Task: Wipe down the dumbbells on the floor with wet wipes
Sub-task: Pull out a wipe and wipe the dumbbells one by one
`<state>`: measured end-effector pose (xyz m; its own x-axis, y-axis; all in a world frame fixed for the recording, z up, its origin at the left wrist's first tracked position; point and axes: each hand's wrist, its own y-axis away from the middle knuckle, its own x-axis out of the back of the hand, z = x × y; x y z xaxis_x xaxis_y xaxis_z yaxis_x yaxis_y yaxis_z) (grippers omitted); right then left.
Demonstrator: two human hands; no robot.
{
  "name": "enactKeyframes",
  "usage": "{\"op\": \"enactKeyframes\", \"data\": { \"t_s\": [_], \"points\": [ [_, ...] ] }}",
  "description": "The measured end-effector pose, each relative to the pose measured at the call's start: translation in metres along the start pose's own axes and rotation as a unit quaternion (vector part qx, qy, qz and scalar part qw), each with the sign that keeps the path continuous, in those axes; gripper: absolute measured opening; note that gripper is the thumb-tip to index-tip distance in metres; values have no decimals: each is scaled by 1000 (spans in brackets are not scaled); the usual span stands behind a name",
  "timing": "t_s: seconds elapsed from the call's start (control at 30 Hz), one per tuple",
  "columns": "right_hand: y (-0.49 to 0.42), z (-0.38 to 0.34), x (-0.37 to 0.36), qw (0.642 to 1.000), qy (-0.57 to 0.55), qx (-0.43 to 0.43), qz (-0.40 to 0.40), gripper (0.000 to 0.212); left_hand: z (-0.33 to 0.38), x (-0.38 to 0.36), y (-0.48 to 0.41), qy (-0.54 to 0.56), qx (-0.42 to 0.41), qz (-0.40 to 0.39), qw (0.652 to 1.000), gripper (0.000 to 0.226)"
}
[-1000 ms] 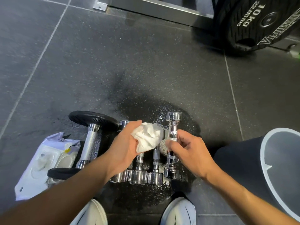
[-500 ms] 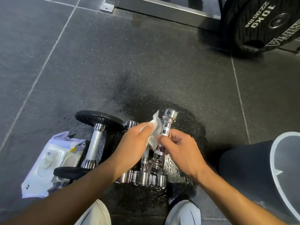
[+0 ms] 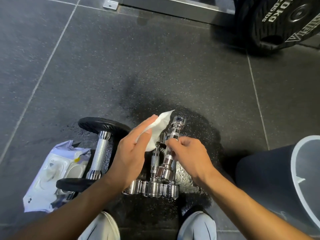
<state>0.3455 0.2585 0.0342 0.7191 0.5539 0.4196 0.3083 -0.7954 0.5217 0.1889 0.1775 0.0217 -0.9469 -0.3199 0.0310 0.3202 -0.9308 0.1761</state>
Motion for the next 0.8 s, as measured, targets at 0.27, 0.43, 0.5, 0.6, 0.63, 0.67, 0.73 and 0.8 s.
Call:
{"op": "enactKeyframes", "data": {
  "t_s": [0.27,0.43,0.5,0.6,0.63,0.67,0.73,0.8],
  "points": [
    [6,-15,-2,997,-62,49,-13,51,14,-18,4,269,193,-61,942,49],
    [5,-14,-1,997,-44,55,-25,50,0,-3,-4,327,234,-71,913,66],
    [6,-12,1,996,-36,63,-47,48,-2,-1,-4,289,237,-68,925,40],
    [7,-11,1,994,-13,91,-64,40,-5,-3,-7,287,243,-65,924,22],
    [7,-11,1,993,-3,100,-66,40,-6,-2,-9,290,242,-66,924,21],
    [7,-12,1,992,11,108,-68,39,-5,-1,-11,289,243,-69,923,22],
    [5,-13,3,989,39,117,-78,40,-6,2,-12,288,255,-80,920,25],
    [4,-10,3,986,46,118,-107,38,-8,3,-14,288,275,-95,912,32]
  ]
}}
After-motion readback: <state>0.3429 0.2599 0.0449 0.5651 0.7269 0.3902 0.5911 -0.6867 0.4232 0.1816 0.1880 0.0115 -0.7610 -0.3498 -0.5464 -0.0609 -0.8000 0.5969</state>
